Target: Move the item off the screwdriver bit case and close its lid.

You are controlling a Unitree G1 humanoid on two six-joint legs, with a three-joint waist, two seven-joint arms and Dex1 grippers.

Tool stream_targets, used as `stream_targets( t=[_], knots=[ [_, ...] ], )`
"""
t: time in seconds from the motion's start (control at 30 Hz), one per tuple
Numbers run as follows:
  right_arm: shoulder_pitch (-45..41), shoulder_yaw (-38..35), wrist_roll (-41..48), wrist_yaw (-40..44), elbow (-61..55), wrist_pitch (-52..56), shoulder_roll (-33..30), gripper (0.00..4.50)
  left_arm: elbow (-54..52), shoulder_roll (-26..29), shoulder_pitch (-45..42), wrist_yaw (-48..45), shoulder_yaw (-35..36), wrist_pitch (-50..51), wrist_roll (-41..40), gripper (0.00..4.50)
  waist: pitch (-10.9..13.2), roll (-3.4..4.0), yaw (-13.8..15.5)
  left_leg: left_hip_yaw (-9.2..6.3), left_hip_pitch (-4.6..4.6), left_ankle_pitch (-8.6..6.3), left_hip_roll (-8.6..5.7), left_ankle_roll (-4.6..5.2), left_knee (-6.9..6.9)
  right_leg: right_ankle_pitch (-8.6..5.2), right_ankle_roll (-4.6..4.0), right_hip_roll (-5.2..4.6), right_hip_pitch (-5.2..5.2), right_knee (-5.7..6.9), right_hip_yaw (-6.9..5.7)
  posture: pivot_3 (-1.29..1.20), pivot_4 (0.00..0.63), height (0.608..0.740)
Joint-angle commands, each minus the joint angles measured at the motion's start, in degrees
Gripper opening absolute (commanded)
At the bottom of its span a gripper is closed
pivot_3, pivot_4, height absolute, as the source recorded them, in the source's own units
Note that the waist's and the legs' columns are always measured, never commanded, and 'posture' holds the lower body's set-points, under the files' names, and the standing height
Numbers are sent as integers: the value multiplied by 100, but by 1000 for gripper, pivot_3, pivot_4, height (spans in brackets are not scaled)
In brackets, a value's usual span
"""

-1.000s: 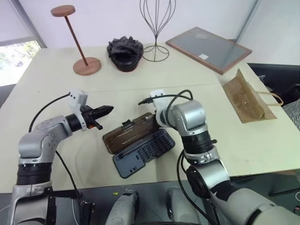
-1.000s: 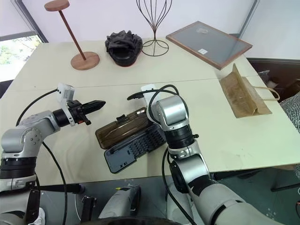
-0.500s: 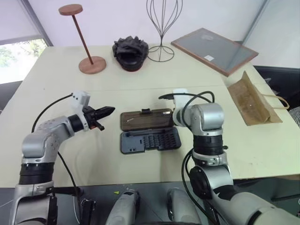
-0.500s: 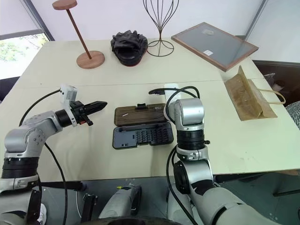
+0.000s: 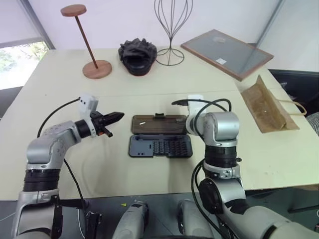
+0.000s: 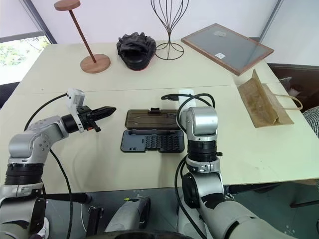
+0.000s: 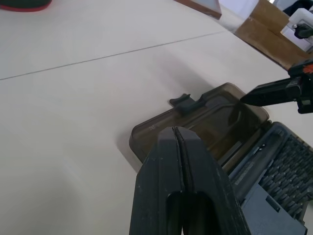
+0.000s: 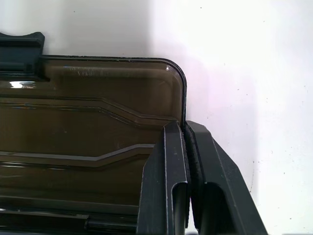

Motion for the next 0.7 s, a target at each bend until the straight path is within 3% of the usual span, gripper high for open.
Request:
stream_targets(
  t=[0.03, 0.17, 0.33, 0.47, 0.7],
  knots=[
    [55, 52, -26, 33, -176, 39, 17, 61, -94, 17, -68, -24, 51, -126, 7, 0, 0, 0, -9, 0, 0, 0, 0, 0, -1, 0, 0, 0, 0, 0, 0, 0, 150, 740],
    [60, 130, 57, 128, -200, 39, 4, 61, -121, 3, -49, -10, 58, -134, 2, 0, 0, 0, -17, 0, 0, 0, 1, 0, -2, 0, 0, 1, -2, 0, 0, 0, 150, 740],
    [34, 314, 199, 292, -217, 39, -79, 2289, -139, -18, -51, 3, 51, -129, -7, 0, 1, 2, -39, 1, 0, 0, 3, 0, -3, 0, 0, 2, -5, 1, 0, 0, 150, 740],
    [1, 633, 360, 474, -307, 39, -326, 4407, -195, -35, -46, -19, 38, -96, -33, 0, 3, 5, -120, 1, 0, 0, 5, 0, -6, 0, 0, 4, -7, 2, 0, 0, 150, 740],
    [-69, 1505, 631, 1030, -1003, -688, -1286, 4473, -868, 17, 148, -388, -87, 351, -464, 0, 6, 6, -157, 1, -5, -1, 4, 1, -6, -1, 1, 2, -7, -3, 0, 0, 150, 740]
  ],
)
